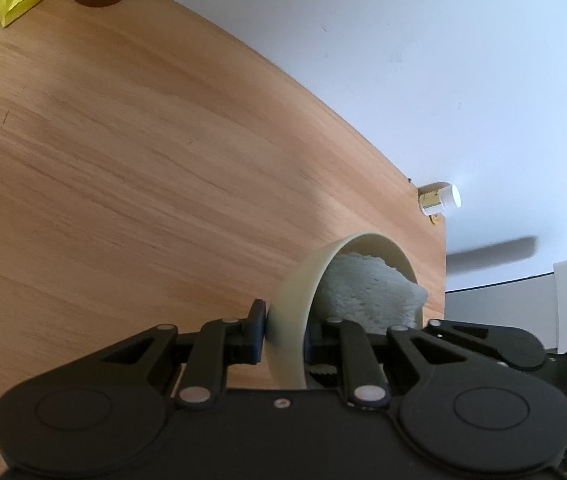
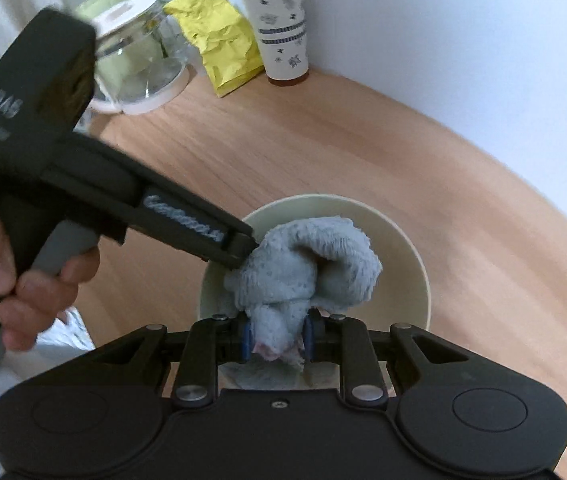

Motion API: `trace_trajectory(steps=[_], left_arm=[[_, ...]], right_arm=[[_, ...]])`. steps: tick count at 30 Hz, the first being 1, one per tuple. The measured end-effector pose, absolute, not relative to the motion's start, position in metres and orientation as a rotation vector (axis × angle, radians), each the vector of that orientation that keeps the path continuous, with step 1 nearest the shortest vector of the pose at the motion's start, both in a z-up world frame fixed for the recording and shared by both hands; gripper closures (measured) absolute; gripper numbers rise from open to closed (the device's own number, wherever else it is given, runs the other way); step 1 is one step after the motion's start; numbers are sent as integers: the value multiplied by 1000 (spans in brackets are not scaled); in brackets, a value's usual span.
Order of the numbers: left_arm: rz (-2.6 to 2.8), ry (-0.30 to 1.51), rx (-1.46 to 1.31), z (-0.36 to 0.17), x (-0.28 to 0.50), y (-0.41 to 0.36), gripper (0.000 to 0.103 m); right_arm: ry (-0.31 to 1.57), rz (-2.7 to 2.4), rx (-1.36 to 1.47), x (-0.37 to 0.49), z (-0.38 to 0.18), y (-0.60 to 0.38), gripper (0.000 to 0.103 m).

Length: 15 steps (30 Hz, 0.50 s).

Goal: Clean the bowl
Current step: 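Keep wiping inside the bowl with the right tool while the left tool holds the rim, then lift the towel out of the bowl with the right tool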

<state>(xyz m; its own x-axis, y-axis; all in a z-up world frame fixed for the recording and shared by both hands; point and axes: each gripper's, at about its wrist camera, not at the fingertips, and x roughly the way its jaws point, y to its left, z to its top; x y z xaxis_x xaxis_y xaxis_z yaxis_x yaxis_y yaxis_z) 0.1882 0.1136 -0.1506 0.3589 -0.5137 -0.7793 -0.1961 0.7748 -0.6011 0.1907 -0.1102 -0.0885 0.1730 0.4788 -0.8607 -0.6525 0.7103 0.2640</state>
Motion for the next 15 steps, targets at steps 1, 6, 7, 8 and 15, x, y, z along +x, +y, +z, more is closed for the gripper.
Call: trace_trajectory(steps=[1, 6, 7, 8, 15], left_arm=[[-226, 1211, -685, -150, 187, 114, 87], [-208, 1216, -637, -150, 186, 111, 87], [-206, 1213, -621, -151, 186, 108, 87], [-204, 1212, -614, -151, 187, 107, 87], [-198, 1226, -572, -156, 193, 95, 87]], right_arm=[[1143, 805, -185, 187, -90, -108, 78], [1118, 745, -405, 195, -113, -57, 78], [1124, 723, -429, 194, -114, -56, 78], [1131, 700, -446, 193, -114, -57, 78], [1078, 602, -529, 179, -104, -60, 80]])
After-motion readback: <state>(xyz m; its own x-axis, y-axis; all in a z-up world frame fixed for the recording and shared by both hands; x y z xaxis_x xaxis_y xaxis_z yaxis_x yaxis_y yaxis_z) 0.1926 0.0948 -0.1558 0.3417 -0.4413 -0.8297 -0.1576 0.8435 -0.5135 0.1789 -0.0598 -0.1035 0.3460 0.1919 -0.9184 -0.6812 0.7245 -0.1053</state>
